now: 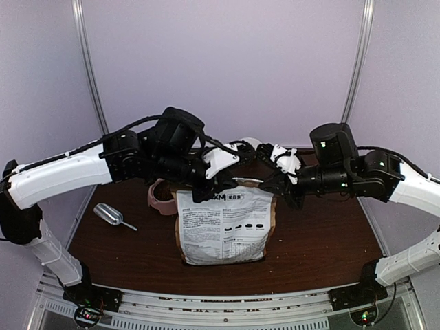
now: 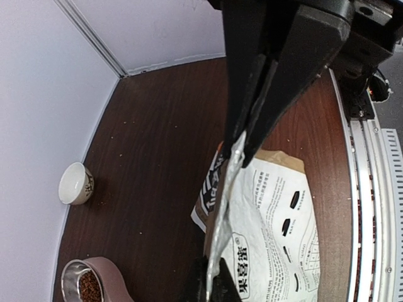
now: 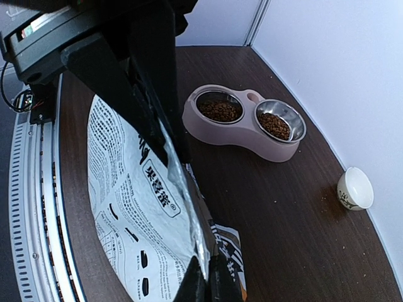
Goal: Serve the pet food
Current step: Press the seal on the pet food bag.
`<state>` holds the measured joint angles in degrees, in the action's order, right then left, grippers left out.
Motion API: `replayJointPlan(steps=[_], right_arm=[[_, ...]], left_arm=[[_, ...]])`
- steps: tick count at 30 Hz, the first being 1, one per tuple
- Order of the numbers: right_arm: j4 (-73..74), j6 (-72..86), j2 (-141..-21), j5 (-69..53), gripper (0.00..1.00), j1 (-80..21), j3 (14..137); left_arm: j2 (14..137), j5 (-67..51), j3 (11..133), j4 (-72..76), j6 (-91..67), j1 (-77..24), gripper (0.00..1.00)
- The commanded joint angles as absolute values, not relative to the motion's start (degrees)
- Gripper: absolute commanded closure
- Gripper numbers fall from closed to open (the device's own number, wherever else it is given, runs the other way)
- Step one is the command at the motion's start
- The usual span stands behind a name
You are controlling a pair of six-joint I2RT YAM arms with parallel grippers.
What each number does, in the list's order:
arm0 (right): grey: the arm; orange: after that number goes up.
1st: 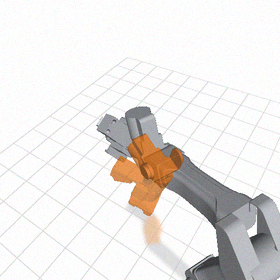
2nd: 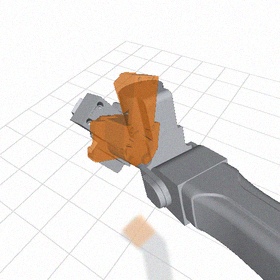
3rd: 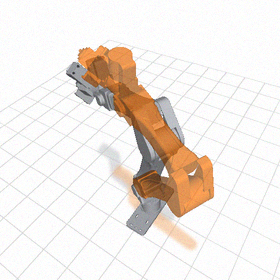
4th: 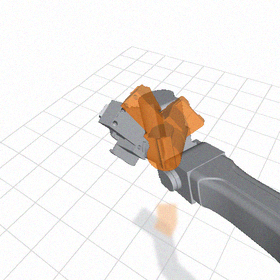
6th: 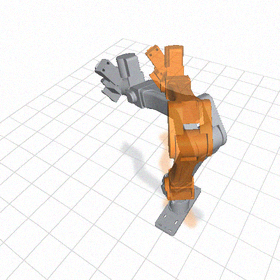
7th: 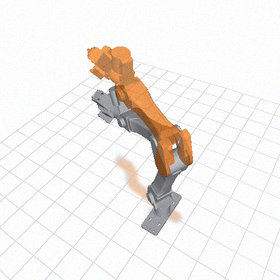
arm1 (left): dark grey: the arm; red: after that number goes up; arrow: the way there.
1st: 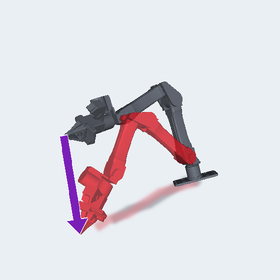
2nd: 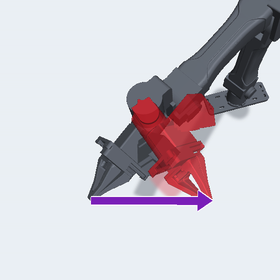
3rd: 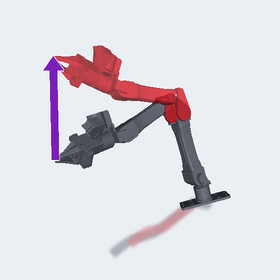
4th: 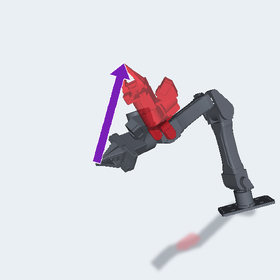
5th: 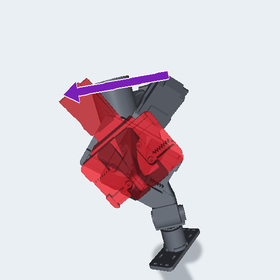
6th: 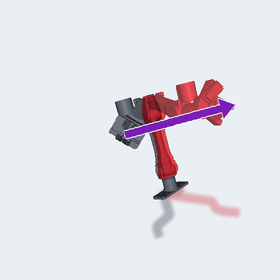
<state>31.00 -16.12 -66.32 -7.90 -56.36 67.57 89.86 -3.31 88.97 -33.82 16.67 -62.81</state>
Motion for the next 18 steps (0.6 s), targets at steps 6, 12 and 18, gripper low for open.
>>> replayJointPlan(steps=[6,12,18], right_arm=[[31.12,-16.11,-62.68,-4.38,1.0,-55.64,66.67],[32.18,-16.11,-62.15,-3.64,1.0,-55.56,65.97],[32.28,-15.44,-61.73,-3.36,1.0,-55.55,64.03]], left_arm=[[81.67,12.83,79.24,-31.26,20.74,-61.79,1.0],[79.63,16.13,75.68,-31.0,21.27,-61.79,0.98],[76.9,18.07,71.03,-28.92,21.05,-61.25,0.98]])
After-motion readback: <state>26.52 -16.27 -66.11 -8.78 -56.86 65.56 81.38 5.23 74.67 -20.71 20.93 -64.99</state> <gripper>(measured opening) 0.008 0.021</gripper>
